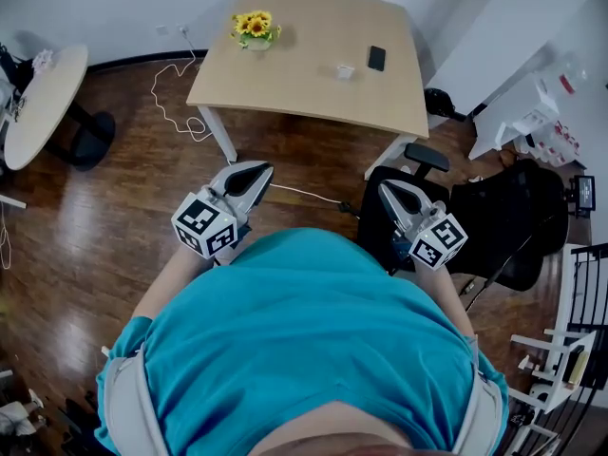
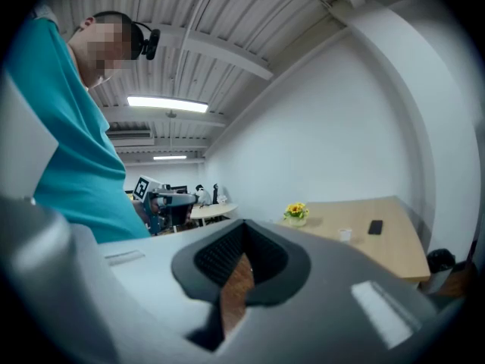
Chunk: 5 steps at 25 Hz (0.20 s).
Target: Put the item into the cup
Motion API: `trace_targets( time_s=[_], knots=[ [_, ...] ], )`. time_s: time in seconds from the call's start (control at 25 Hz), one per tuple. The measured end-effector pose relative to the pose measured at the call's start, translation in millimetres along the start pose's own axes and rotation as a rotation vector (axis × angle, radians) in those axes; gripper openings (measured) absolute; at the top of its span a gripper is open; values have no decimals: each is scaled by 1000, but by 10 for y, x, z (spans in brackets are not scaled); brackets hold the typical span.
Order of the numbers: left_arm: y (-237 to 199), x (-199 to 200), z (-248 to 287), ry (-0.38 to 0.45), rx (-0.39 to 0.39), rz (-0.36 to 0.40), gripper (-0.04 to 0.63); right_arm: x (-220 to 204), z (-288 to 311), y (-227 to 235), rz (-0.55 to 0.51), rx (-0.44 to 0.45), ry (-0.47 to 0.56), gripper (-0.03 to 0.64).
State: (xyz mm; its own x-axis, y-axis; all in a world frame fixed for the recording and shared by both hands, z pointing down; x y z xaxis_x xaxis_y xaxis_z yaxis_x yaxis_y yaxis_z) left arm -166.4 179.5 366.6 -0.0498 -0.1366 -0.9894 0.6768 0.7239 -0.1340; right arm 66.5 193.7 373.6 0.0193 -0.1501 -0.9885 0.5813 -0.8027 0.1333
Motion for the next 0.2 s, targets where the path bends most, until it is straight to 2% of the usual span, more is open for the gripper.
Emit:
trace_targets(
  time_s=[0.2],
  knots=[
    [-17, -4, 13, 3, 8, -4, 5, -2, 9, 17, -9, 8, -4, 0]
  ],
)
Point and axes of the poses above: the fingertips, and each gripper's own axes: z forward along the fingers, y to its right, x out of its top, the point moved 1 cm from there along -z, backward along the fingers, and after that the axes turned 4 degrees about x, right-handed, at the moved point
